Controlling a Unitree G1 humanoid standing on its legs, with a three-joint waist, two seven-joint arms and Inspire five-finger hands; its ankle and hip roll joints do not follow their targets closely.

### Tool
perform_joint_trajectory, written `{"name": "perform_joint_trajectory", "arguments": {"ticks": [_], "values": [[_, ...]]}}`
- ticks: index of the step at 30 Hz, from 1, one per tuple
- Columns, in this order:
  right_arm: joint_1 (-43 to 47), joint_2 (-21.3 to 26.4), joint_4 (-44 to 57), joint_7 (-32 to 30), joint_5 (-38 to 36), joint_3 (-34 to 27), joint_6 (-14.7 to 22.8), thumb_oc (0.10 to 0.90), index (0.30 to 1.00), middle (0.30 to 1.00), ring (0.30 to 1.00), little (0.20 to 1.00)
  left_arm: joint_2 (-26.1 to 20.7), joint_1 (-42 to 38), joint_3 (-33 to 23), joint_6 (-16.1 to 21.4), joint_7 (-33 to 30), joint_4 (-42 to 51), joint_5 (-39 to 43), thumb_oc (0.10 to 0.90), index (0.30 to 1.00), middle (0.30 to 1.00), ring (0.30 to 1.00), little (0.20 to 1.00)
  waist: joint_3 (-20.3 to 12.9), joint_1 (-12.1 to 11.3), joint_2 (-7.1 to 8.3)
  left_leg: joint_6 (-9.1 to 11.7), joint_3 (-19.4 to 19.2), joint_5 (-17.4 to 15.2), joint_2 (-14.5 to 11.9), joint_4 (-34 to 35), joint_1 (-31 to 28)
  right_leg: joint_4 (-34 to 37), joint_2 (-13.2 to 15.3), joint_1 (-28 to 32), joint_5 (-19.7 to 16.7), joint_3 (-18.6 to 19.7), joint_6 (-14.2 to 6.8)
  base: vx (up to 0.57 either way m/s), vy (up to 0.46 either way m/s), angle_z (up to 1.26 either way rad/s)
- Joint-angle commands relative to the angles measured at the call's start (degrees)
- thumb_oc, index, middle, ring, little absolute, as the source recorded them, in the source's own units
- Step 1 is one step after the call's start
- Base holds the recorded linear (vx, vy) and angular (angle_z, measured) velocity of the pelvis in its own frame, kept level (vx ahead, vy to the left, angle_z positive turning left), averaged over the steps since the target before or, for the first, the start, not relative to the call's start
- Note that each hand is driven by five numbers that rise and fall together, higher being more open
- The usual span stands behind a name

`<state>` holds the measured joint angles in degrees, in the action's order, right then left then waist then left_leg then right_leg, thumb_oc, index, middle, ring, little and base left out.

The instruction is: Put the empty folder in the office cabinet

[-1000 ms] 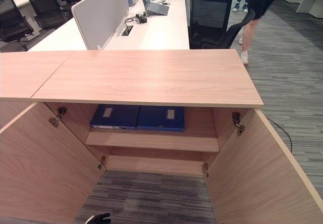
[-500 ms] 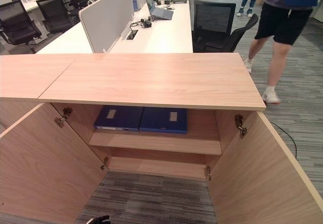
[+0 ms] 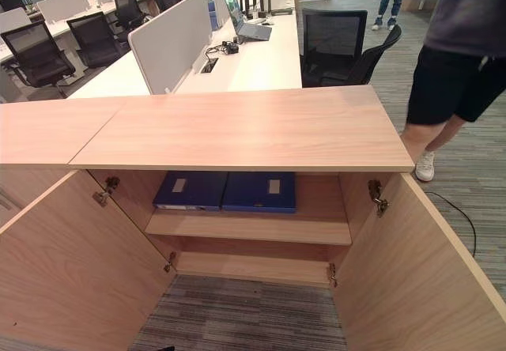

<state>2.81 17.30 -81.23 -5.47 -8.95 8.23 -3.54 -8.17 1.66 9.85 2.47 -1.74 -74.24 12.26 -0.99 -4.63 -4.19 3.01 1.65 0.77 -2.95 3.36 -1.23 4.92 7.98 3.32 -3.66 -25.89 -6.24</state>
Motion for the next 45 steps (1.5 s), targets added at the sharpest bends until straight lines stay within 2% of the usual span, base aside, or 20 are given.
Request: {"name": "perform_joint_trajectory", "arguments": {"ticks": [1, 28, 35, 41, 42, 43, 45], "values": [[3.52, -0.66, -2.77, -0.46, 1.73, -0.28, 0.04, 0.8, 0.9, 0.9, 0.9, 0.9, 1.74, -0.93, -0.15, -0.44, 1.34, -5.17, 0.27, 0.8, 0.9, 0.9, 0.9, 0.9, 0.29, -0.06, 3.41, 0.7, 1.39, -0.9, 2.1, 1.64, 1.35, -0.07, 1.12, -0.16, 2.1, 7.43, -2.26, 0.0, 0.0, 0.0], [3.06, -1.36, -1.97, -0.22, 3.09, 1.16, 0.15, 0.8, 0.9, 0.9, 0.9, 0.9, 1.35, -1.05, -1.27, -0.26, 1.43, -5.64, 0.6, 0.8, 0.9, 0.9, 0.9, 0.9, 0.47, 0.57, 3.86, 0.67, 0.73, -1.47, 2.0, 1.64, 0.43, 0.04, 0.95, 0.13, 2.08, 8.37, -2.16, 0.0, 0.0, -0.01], [2.99, -1.19, -2.03, -0.4, 3.2, 1.35, 0.22, 0.8, 0.9, 0.9, 0.9, 0.9, 1.14, -1.1, -2.06, 0.56, 1.35, -3.8, 4.12, 0.8, 0.9, 0.9, 0.9, 0.9, 0.67, 0.54, 3.93, 0.65, 0.76, -1.43, 2.02, 1.64, 0.34, -0.03, 0.9, 0.2, 2.05, 8.53, -2.05, 0.0, 0.0, 0.0], [3.06, -1.12, -2.47, -0.81, 2.91, 1.27, 0.38, 0.8, 0.9, 0.9, 0.9, 0.9, 0.37, -1.14, -3.23, 2.51, 0.28, 2.47, 10.77, 0.8, 0.9, 0.9, 0.9, 0.9, 1.01, 0.13, 4.02, 0.72, 1.14, -1.36, 2.02, 1.64, 0.35, 0.01, 1.01, 0.42, 1.99, 8.0, -2.11, 0.0, 0.0, 0.0], [3.18, -1.0, -2.63, -0.98, 2.74, 1.03, 0.5, 0.8, 0.9, 0.9, 0.9, 0.9, -0.14, -0.09, -3.52, 3.41, 0.58, 8.73, 14.89, 0.8, 0.9, 0.9, 0.9, 0.9, 1.21, -0.23, 4.01, 0.7, 1.3, -1.29, 2.1, 1.64, 0.39, -0.01, 1.05, 0.39, 1.92, 7.85, -2.18, 0.0, 0.0, 0.0], [3.15, -1.01, -2.64, -0.98, 2.74, 1.03, 0.5, 0.8, 0.9, 0.9, 0.9, 0.9, -0.17, 0.05, -3.48, 3.32, 0.55, 8.89, 14.93, 0.8, 0.9, 0.9, 0.9, 0.9, 1.19, -0.24, 4.02, 0.7, 1.3, -1.3, 2.1, 1.64, 0.36, -0.02, 1.05, 0.42, 1.93, 7.85, -2.19, 0.0, 0.0, 0.0], [3.26, -0.74, -2.94, -1.01, 2.54, 0.34, 0.51, 0.8, 0.9, 0.9, 0.9, 0.9, -1.47, 3.64, -4.2, 4.74, 0.67, 21.89, 21.12, 0.8, 0.9, 0.9, 0.9, 0.9, 1.44, -0.99, 3.96, 0.67, 1.56, -1.19, 2.16, 1.64, 0.45, 0.03, 1.08, 0.45, 1.84, 7.68, -2.29, 0.0, 0.0, 0.0]]}}
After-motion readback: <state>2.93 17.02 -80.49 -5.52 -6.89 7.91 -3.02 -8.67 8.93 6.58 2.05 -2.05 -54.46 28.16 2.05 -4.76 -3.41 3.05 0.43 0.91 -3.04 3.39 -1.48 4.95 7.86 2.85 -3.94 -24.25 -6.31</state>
